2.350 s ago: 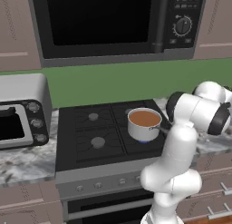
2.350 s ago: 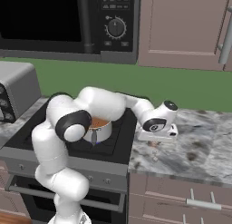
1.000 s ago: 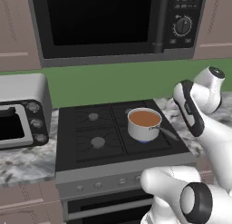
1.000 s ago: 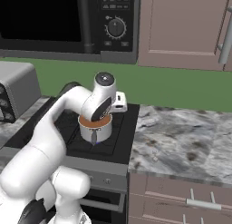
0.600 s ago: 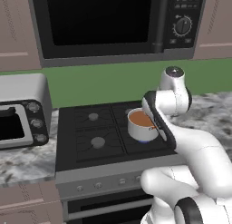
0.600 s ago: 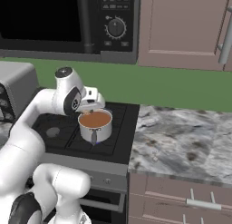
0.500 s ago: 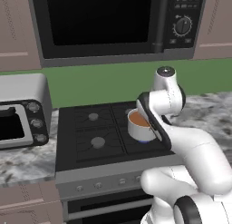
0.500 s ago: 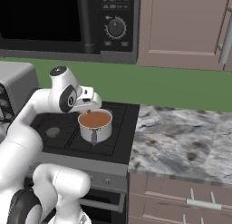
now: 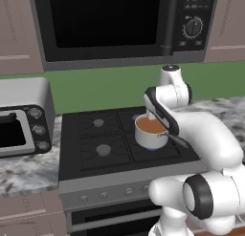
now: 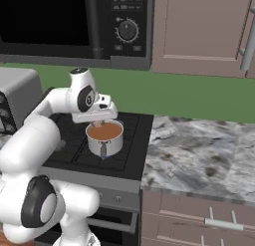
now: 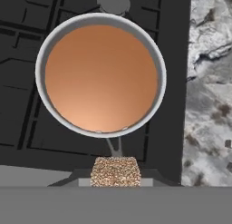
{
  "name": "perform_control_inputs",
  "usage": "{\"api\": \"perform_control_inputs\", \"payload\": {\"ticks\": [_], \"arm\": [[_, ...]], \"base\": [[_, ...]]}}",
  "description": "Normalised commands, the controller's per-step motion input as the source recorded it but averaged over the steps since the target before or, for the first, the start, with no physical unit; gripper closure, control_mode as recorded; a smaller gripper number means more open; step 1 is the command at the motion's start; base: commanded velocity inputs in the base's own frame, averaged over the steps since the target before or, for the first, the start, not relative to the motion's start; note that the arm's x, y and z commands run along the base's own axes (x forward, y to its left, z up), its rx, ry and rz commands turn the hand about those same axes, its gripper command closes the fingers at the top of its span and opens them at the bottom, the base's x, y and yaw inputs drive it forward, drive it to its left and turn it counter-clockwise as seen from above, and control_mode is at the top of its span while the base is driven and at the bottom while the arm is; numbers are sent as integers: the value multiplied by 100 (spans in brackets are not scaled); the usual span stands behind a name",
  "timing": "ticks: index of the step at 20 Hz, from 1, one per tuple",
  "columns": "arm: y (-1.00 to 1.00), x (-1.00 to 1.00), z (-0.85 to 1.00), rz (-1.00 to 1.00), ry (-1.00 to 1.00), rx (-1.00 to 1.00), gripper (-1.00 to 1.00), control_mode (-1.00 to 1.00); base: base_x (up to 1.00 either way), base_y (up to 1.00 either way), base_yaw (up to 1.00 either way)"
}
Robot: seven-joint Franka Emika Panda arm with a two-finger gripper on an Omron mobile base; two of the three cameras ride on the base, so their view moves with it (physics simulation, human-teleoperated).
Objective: Pick up the sugar cube(s) and place them in the saucepan with hot chocolate.
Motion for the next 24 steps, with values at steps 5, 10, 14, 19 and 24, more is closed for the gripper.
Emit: {"api": "perform_control_inputs", "payload": {"ticks": [5, 10, 14, 19, 24], "arm": [[0, 10, -19, 0, 0, 12, 100, -100], [1, 13, -9, 0, -3, 8, 100, -100], [5, 24, 0, 0, 4, 0, 100, -100], [0, 21, -2, 0, 8, 0, 100, -100], [1, 19, 0, 0, 2, 0, 100, -100]], "base": [[0, 0, 0], [0, 0, 0], [0, 0, 0], [0, 0, 0], [0, 0, 0]]}}
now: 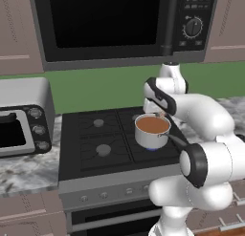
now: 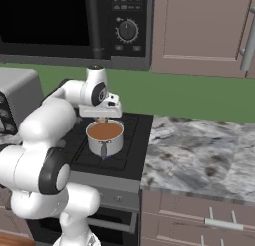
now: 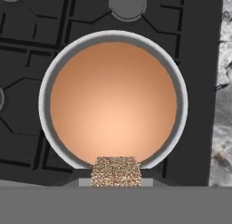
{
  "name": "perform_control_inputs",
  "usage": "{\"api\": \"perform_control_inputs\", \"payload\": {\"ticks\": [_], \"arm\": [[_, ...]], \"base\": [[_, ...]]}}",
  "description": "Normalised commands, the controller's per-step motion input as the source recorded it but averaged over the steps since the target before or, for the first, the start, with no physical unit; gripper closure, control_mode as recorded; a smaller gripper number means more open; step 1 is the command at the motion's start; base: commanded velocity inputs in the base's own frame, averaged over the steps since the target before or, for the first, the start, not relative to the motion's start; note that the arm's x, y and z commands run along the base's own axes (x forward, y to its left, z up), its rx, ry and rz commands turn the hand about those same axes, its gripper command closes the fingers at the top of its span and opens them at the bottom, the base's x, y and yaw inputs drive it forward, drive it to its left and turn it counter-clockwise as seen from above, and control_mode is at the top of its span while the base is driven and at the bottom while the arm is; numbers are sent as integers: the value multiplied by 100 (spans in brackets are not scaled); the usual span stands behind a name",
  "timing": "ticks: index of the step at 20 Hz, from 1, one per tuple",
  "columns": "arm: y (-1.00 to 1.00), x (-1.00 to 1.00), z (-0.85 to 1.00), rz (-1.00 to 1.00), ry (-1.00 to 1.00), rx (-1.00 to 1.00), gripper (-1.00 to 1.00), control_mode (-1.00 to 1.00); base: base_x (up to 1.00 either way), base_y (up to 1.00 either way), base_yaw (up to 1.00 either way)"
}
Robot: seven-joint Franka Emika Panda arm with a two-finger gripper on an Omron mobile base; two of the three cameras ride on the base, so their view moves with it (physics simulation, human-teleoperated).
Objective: Pick up the sugar cube(s) and place them in the saucepan with hot chocolate.
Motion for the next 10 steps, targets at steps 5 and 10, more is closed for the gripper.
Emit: {"api": "perform_control_inputs", "payload": {"ticks": [5, 10], "arm": [[1, 12, 0, 0, 0, 0, 100, -100], [3, 13, 0, 0, 0, 0, 100, -100]], "base": [[0, 0, 0], [0, 0, 0]]}}
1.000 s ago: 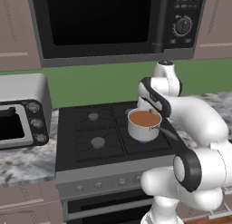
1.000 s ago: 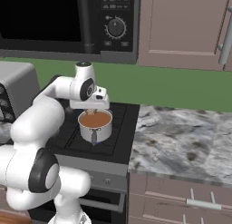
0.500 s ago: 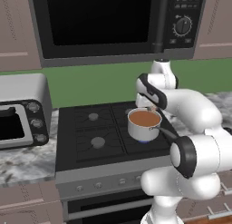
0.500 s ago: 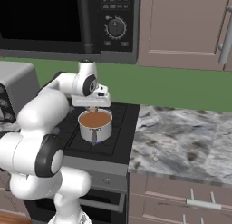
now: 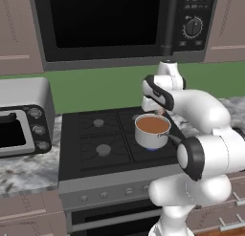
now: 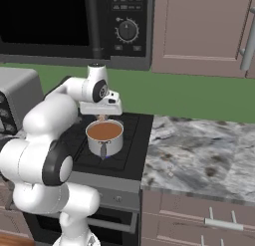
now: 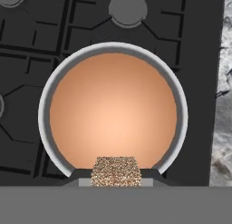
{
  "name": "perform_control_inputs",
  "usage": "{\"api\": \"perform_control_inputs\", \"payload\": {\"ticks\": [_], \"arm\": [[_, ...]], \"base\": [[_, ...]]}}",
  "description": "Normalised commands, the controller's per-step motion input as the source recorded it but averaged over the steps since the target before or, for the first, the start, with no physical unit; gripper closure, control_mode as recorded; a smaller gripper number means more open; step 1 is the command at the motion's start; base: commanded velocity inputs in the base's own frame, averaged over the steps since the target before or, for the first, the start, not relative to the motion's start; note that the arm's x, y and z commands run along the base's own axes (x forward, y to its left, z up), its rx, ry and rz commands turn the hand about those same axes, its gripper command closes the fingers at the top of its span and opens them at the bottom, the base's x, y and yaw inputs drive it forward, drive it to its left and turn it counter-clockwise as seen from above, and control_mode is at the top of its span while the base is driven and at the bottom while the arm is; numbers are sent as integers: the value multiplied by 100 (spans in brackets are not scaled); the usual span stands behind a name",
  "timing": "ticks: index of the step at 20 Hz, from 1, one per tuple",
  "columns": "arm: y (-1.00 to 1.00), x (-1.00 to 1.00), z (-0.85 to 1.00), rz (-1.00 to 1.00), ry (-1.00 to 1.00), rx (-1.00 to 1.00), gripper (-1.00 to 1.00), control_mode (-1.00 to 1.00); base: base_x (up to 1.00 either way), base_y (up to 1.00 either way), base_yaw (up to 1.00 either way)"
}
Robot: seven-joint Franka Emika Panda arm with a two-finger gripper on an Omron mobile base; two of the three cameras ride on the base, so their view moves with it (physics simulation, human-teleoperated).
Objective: Pick up the sugar cube(s) and place them in the saucepan with hot chocolate.
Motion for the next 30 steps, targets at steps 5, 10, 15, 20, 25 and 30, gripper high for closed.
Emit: {"api": "perform_control_inputs", "payload": {"ticks": [5, 10, 15, 20, 25, 30], "arm": [[3, 10, 0, 0, 1, 0, 100, -100], [0, 29, 0, 0, 4, 0, 100, -100], [0, 14, -34, 0, 2, 2, 100, -100], [0, 0, -64, 0, 0, 9, 100, -100], [1, -2, -15, 0, 0, 1, 100, -100], [0, -18, 11, -3, -3, 0, 100, -100]], "base": [[0, 0, 0], [0, 0, 0], [0, 0, 0], [0, 0, 0], [0, 0, 0], [0, 0, 0]]}}
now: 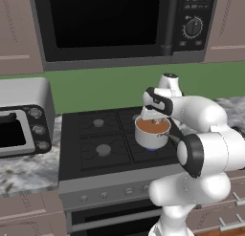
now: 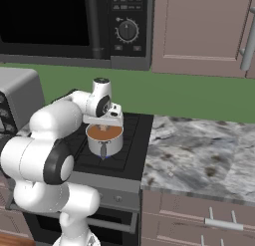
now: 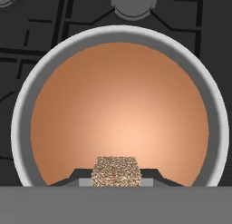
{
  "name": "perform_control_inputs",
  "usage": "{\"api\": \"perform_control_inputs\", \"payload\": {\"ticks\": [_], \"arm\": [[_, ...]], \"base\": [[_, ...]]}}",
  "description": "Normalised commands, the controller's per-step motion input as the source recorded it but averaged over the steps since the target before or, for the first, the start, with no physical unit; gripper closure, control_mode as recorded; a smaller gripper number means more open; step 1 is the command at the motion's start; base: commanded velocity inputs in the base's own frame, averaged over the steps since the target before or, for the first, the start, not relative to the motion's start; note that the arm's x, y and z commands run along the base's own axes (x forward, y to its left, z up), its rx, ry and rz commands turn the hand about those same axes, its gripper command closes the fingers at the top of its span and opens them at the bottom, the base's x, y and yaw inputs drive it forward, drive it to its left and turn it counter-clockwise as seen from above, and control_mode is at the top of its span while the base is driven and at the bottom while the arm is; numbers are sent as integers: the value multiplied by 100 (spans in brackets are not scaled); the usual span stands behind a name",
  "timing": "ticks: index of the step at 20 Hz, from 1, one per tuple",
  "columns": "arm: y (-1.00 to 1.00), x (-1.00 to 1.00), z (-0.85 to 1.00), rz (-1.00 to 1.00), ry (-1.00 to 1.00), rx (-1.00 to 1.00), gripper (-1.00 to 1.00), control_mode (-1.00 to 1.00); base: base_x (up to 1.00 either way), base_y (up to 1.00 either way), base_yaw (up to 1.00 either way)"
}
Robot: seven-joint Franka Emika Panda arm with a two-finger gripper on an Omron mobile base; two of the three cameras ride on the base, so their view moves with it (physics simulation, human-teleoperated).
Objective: Pick up the sugar cube(s) and place them in the saucepan with hot chocolate.
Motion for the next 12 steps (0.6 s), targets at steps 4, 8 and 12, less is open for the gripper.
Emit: {"api": "perform_control_inputs", "payload": {"ticks": [4, 8, 12], "arm": [[0, 0, 0, 0, 0, 0, 100, -100], [3, 15, 0, 0, 0, -4, 100, -100], [0, 15, 0, 0, 0, -1, 100, -100]], "base": [[0, 0, 0], [0, 0, 0], [0, 0, 0]]}}
